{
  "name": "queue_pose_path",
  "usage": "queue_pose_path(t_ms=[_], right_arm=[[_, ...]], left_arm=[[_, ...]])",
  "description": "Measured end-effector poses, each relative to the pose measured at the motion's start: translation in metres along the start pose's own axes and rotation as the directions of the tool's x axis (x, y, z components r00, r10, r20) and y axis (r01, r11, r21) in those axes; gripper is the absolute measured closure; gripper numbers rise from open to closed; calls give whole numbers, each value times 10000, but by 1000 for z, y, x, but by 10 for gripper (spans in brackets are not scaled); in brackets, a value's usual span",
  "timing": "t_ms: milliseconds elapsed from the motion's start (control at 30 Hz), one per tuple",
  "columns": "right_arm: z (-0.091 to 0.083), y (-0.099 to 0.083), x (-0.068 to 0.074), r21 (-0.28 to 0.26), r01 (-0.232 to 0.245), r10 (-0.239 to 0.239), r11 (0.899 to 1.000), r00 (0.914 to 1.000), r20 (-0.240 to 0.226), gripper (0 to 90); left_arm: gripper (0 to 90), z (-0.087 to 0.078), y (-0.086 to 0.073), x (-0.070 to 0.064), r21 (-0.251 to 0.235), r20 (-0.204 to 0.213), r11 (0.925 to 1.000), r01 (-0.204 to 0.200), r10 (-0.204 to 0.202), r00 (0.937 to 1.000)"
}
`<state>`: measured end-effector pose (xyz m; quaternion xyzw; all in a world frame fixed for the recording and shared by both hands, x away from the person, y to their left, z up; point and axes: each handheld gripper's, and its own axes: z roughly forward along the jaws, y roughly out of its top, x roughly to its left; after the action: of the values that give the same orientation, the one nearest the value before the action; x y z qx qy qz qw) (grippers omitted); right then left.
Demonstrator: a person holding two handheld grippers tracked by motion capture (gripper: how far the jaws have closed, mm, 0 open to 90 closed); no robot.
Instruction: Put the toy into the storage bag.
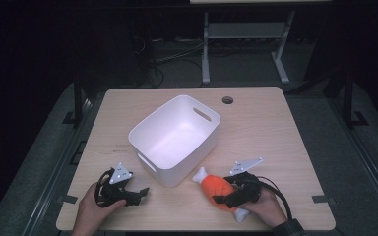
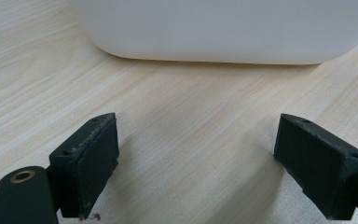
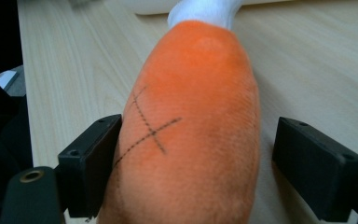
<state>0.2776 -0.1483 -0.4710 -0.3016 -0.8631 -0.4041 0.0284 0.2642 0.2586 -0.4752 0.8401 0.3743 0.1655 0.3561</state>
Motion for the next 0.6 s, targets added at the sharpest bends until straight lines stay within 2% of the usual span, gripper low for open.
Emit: queue_pose_path(t_ms=[133, 167, 600], right_arm=[[0, 0, 1, 2, 58, -58, 10000, 9995, -312, 265], [-1, 0, 2, -62, 116, -119, 9999, 9988, -480, 331], [-5, 1, 4, -145, 401, -409, 9991, 9974, -599, 395]], left_arm=[[129, 0, 0, 0, 1, -2, 10000, 4, -4, 10000], [129, 0, 0, 0, 0, 0, 10000, 3, -3, 10000], [129, 0, 0, 0, 5, -2, 10000, -2, 2, 10000]])
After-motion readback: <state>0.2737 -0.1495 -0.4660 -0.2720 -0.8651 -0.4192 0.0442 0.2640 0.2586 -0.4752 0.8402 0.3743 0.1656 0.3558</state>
